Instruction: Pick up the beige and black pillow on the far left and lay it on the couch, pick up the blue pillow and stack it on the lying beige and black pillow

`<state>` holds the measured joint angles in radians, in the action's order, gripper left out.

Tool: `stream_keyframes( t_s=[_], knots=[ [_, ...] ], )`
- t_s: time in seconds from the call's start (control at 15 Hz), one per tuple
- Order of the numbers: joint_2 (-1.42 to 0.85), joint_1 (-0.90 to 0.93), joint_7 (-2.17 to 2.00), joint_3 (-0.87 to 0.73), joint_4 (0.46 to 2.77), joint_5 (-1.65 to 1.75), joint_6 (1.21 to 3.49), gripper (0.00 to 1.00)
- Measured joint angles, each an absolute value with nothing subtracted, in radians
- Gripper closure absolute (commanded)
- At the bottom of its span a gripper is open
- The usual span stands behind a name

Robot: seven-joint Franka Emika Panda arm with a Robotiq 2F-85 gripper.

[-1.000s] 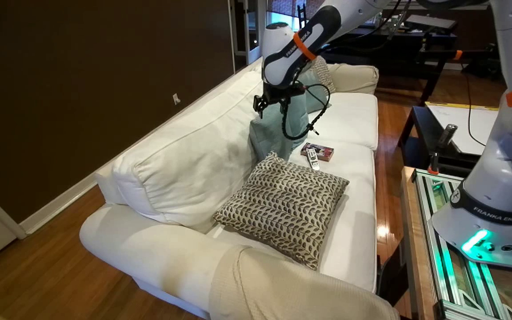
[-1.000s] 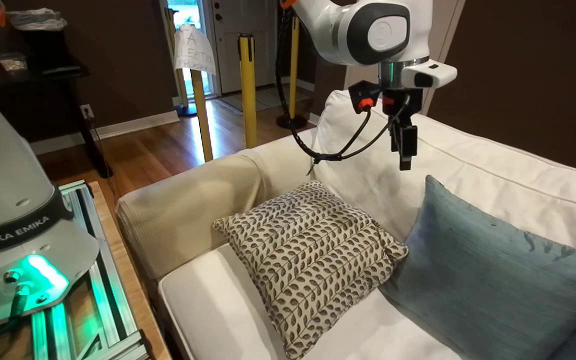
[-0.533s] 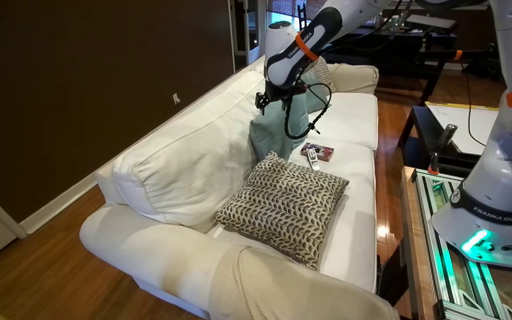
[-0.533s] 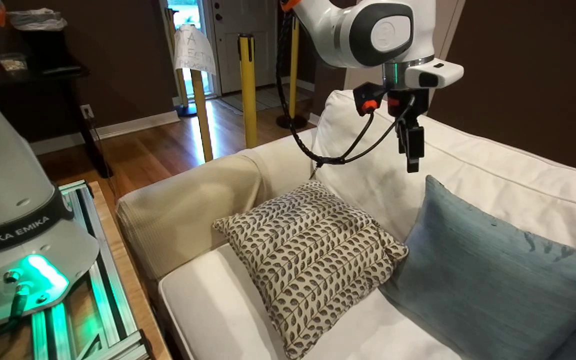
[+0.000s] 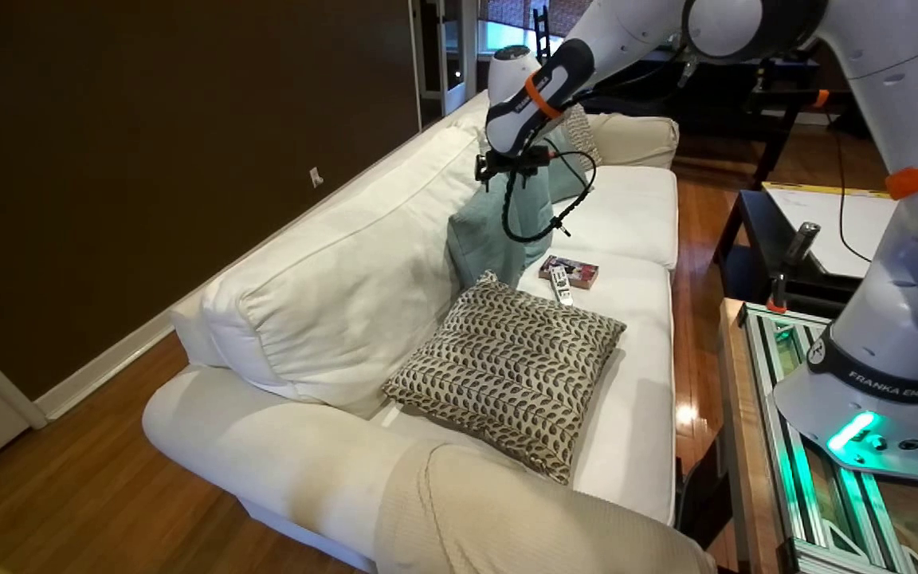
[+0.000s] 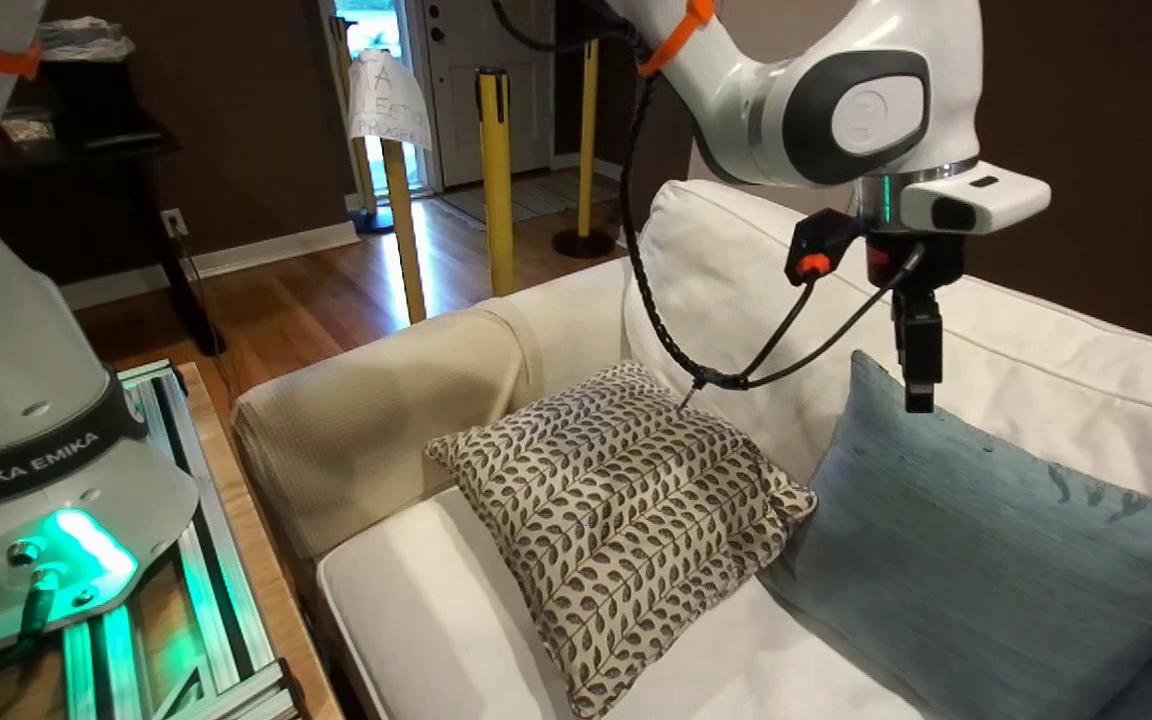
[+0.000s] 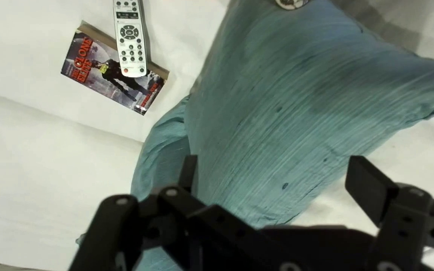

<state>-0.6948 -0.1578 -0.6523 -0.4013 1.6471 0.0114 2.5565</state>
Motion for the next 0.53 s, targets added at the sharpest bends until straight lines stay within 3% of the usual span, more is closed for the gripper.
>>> stream_keyframes(
  t_s=[0.53],
  knots=[
    [-0.918,-0.244,-0.667,-0.385,1.360,-0.048,2.498,0.00]
  ],
)
